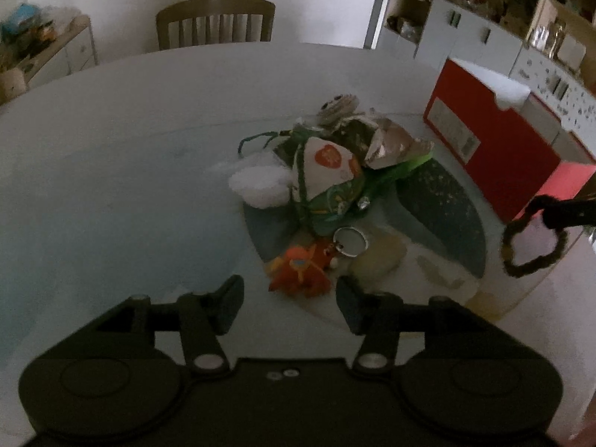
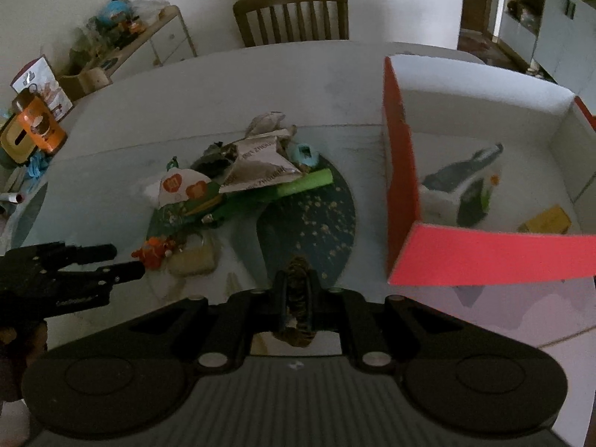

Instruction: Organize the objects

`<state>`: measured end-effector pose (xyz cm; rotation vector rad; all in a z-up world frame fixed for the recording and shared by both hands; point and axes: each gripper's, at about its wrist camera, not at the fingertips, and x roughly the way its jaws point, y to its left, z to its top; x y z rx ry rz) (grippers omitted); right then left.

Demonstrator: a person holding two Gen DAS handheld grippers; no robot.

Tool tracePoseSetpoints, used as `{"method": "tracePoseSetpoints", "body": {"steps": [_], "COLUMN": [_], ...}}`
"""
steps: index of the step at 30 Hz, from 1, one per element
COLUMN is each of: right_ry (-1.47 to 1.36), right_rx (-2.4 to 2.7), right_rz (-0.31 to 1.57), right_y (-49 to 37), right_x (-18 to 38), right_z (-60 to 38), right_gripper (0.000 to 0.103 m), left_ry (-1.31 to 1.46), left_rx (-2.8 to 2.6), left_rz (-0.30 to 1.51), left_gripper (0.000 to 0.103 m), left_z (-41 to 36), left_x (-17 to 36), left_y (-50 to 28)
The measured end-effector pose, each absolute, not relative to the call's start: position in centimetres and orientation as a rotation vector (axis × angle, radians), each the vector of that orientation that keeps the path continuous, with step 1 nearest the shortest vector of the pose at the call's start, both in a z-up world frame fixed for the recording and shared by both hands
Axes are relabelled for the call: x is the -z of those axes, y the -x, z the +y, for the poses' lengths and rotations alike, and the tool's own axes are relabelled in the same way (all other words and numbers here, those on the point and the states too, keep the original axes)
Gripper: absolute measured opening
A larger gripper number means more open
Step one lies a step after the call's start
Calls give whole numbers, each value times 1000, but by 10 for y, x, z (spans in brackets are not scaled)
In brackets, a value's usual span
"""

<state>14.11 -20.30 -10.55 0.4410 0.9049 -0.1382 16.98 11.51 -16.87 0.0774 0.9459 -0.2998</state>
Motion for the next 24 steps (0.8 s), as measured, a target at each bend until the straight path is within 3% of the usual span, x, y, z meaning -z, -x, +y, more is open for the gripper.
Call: {"method": "tracePoseSetpoints", "body": {"steps": [6,13,24], "right_ry": [-461,-481,-489], "right_rx": [158,173,181], "right_rz": [899,878,827], "right_y": [-128,-119,-108], "right_x": [104,97,79], "right_z": [-210,-216,-239], "right_gripper": [9,9,9], "left_ry": [-117,-122,-79], "left_rx": [310,316,288], "left_rz": [957,957,958], "left_gripper": [53,39,38], "left_z": [105,104,108], "left_x": [177,180,171], "left_y": [-177,-179,-178]}}
